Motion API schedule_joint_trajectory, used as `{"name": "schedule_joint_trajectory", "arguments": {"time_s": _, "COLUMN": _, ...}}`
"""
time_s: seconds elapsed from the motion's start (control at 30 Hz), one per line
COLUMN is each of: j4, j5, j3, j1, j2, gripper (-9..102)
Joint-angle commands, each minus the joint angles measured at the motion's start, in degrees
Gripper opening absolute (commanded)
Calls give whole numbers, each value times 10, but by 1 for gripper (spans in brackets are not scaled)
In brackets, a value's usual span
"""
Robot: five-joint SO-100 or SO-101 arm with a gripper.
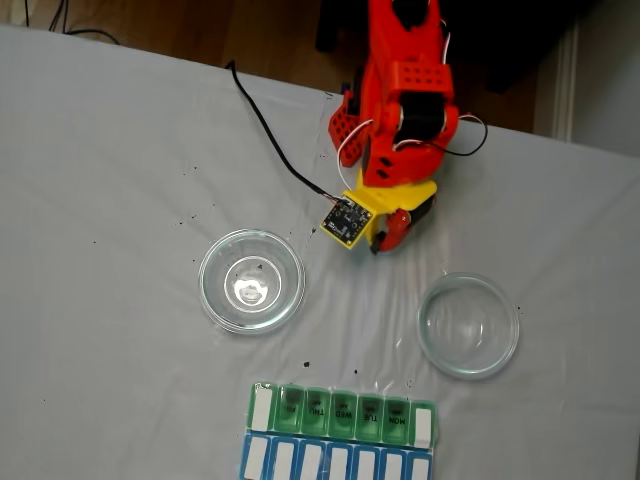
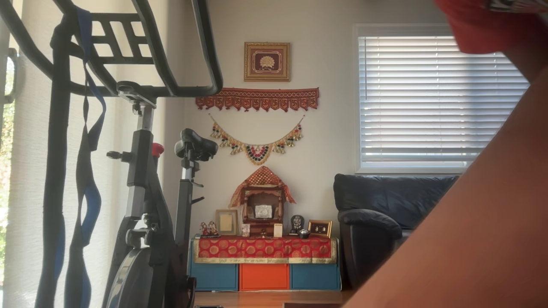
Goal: Sort medicines into box.
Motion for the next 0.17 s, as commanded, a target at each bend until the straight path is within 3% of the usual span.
{"name": "schedule_joint_trajectory", "arguments": {"time_s": 0.0, "j4": 16, "j5": 5, "j3": -8, "j1": -2, "j2": -4, "gripper": 2}}
{"name": "schedule_joint_trajectory", "arguments": {"time_s": 0.13, "j4": 16, "j5": 5, "j3": -8, "j1": -2, "j2": -4, "gripper": 2}}
